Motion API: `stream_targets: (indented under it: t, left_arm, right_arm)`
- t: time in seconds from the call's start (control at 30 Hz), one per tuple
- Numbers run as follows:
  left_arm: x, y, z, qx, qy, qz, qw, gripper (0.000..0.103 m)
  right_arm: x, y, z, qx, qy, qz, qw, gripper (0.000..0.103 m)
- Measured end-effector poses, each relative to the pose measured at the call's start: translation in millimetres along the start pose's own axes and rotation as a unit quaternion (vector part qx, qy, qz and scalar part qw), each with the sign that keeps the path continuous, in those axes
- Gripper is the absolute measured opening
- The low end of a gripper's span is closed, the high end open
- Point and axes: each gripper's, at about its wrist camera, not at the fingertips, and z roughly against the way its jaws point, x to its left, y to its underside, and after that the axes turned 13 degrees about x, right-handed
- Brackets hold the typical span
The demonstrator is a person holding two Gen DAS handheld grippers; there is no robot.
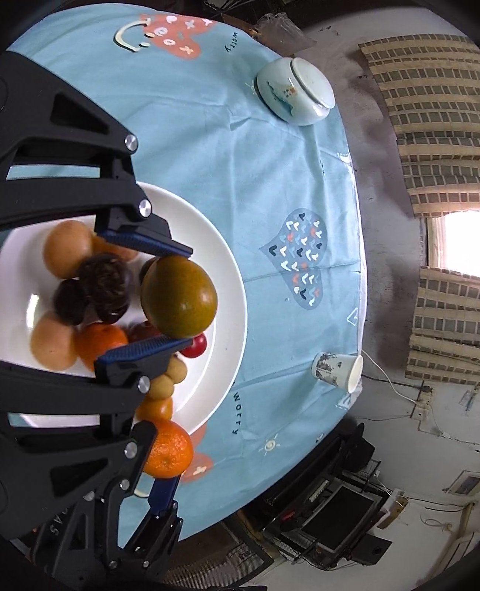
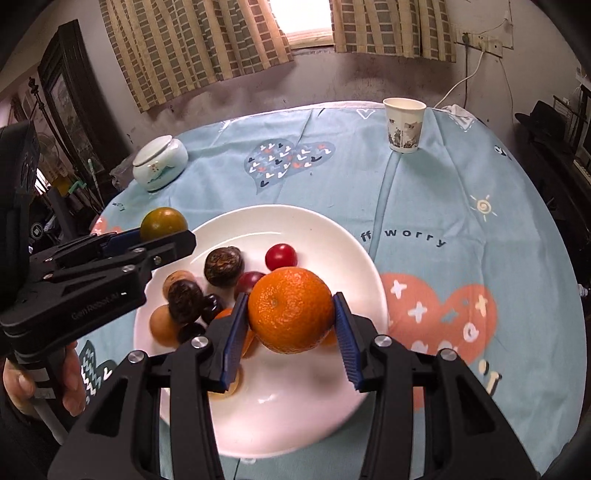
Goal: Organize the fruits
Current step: 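Carry olive-yellow fruit and orange onto the plate and release both, then move both open tools back toward the remaining fruits on the cloth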
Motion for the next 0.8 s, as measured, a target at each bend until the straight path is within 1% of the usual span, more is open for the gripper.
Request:
stream_targets:
  t: [0.1, 0.2, 0.3, 0.37, 0.4, 0.43, 0.47, 0.53, 0.6, 0.7, 0.8]
  left_arm:
    - [0.9, -11.9, -17.8, 0.015, 0.002, 0.004, 0.9999, 0.043]
    - [1.3, -20.7, -32.8, 0.029, -0.006, 0.004, 0.9996, 0.043]
    - [0.8, -28.3, -45.9, 0.044, -0.014, 0.005, 0.9989, 0.043]
    - [1.6, -34.1, -52.5, 0.047, -0.018, 0.010, 0.9987, 0.046]
    - [1.9, -36.1, -53.2, 0.049, -0.016, 0.012, 0.9986, 0.057]
    - [2.2, -37.4, -51.1, 0.048, -0.011, 0.014, 0.9987, 0.067]
    - [2.7, -36.8, -46.1, 0.040, -0.007, 0.017, 0.9990, 0.069]
    - [3.8, -33.8, -32.4, 0.029, -0.001, 0.013, 0.9995, 0.069]
    - [6.2, -28.7, -13.5, 0.016, 0.003, 0.016, 0.9997, 0.069]
    - [10.0, -13.9, 23.2, -0.010, 0.030, 0.021, 0.9993, 0.075]
    - [7.9, 6.9, 59.2, -0.038, 0.028, 0.016, 0.9988, 0.076]
  right_arm:
    - [-4.3, -9.9, -13.4, 0.007, 0.000, -0.009, 1.000, 0.046]
    - [-8.1, -17.4, -24.3, 0.011, 0.004, -0.014, 1.000, 0.046]
    - [-10.4, -22.4, -31.2, 0.007, 0.009, -0.015, 1.000, 0.046]
    - [-11.9, -26.0, -33.8, 0.002, 0.007, -0.018, 1.000, 0.046]
    - [-12.0, -27.5, -35.8, 0.004, 0.006, -0.016, 1.000, 0.049]
    - [-11.1, -28.7, -37.6, 0.010, 0.007, -0.012, 1.000, 0.064]
    - [-10.4, -28.7, -36.2, 0.008, 0.009, -0.010, 1.000, 0.069]
    - [-7.1, -26.3, -25.4, -0.015, 0.021, 0.002, 1.000, 0.069]
    - [-4.7, -24.3, -16.2, -0.020, 0.032, 0.009, 0.999, 0.069]
    - [-3.1, -15.4, 9.0, -0.028, 0.015, 0.009, 0.999, 0.069]
    - [0.6, -0.1, 39.2, -0.040, 0.011, 0.012, 0.999, 0.070]
